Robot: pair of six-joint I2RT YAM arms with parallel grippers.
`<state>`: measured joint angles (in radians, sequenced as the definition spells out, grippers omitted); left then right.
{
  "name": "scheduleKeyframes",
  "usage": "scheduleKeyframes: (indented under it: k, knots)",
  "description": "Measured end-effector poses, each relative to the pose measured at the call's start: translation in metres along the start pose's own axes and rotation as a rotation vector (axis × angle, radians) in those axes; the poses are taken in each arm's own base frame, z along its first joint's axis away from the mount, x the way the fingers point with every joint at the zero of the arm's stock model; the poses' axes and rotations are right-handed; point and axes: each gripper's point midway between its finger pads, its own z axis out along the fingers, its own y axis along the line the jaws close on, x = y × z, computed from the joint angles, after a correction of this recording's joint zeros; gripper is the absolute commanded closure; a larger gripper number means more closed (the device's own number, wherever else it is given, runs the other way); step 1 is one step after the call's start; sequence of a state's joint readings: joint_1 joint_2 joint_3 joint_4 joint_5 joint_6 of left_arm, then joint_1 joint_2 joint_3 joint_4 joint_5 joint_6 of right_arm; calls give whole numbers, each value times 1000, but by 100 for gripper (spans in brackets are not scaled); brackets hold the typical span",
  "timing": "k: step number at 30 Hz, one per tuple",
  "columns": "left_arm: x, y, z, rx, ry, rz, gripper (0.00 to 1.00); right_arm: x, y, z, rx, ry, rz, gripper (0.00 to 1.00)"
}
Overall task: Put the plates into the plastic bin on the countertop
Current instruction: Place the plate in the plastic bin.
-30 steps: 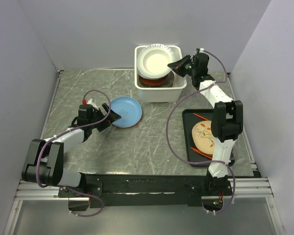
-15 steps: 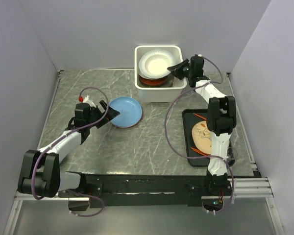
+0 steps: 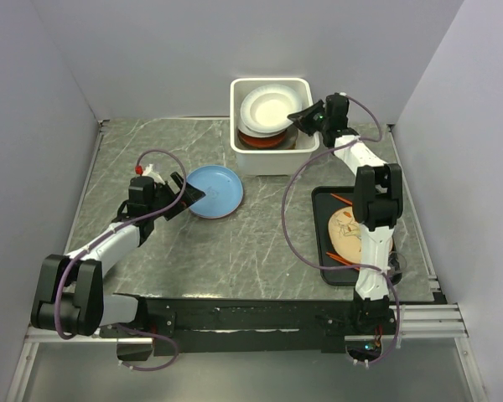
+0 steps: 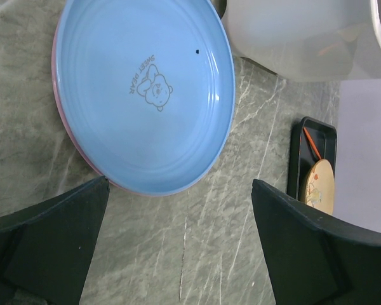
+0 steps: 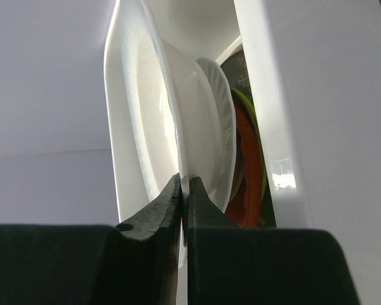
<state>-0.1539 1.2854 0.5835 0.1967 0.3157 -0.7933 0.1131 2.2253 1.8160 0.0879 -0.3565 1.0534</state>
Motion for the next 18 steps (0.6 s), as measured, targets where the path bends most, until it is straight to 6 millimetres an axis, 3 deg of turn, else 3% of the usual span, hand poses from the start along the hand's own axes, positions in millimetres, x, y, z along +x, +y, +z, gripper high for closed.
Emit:
scheduleKeyframes:
  k: [12,18]
  knots:
    - [2,2,2,-6,7,-2,1,2,2,12,-23,30,-23,94]
    - [3,4,2,-10,11,-1,1,13,0,15,-13,62,-46,92]
